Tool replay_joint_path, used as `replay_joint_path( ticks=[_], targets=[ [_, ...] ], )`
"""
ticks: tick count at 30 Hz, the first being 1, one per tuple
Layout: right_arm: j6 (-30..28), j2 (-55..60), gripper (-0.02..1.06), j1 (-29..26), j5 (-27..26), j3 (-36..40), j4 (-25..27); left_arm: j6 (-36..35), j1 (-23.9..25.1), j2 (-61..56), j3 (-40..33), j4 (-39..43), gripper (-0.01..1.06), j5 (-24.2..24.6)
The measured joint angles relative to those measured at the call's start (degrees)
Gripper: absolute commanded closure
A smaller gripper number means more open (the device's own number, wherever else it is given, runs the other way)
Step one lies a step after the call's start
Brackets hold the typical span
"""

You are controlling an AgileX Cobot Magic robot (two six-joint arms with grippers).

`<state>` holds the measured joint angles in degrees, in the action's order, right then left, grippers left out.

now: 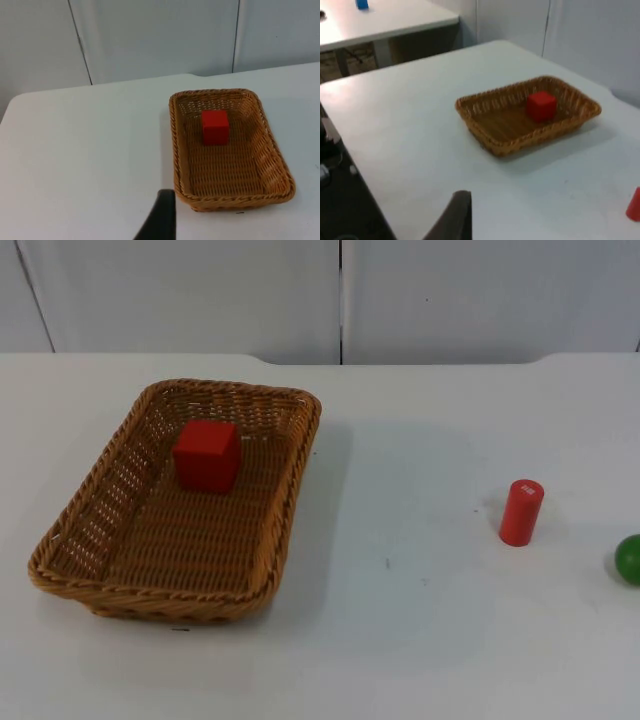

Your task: Pick up the basket with the left hand and place the object to the left of the red cylinder into the basket with the right hand.

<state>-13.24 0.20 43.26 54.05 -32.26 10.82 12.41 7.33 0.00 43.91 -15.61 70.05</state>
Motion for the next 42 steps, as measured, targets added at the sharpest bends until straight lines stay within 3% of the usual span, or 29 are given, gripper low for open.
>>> replay_joint_path(
  ticks=[8, 18, 29, 33, 34, 35, 42],
  targets=[
    [0.70, 0.00, 0.10, 0.00, 5.52, 0.00, -1.78, -0.42, 0.00, 0.12, -2.08, 1.84, 0.22, -0.49],
    [3.39, 0.00, 0.10, 0.00, 6.75, 1.60, -5.20, -6.26, 0.00, 0.12, -14.90, 10.05, 0.22, -6.82],
    [9.63, 0.00, 0.10, 0.00, 7.98, 2.65, -10.46, -7.26, 0.00, 0.12, -15.32, 10.47, 0.22, -7.62],
    [9.77, 0.00, 0.10, 0.00, 7.98, 2.65, -10.82, -7.37, 0.00, 0.12, -15.32, 10.47, 0.16, -7.73],
    [9.77, 0.00, 0.10, 0.00, 7.98, 2.65, -10.82, -7.36, 0.00, 0.12, -15.32, 10.47, 0.04, -7.73],
    [9.77, 0.00, 0.10, 0.00, 7.98, 2.65, -10.82, -7.36, 0.00, 0.12, -15.32, 10.47, 0.00, -7.73],
    [9.77, 0.00, 0.10, 0.00, 7.98, 2.65, -10.46, -7.36, 0.00, 0.12, -15.32, 10.47, 0.00, -7.73]
  ],
)
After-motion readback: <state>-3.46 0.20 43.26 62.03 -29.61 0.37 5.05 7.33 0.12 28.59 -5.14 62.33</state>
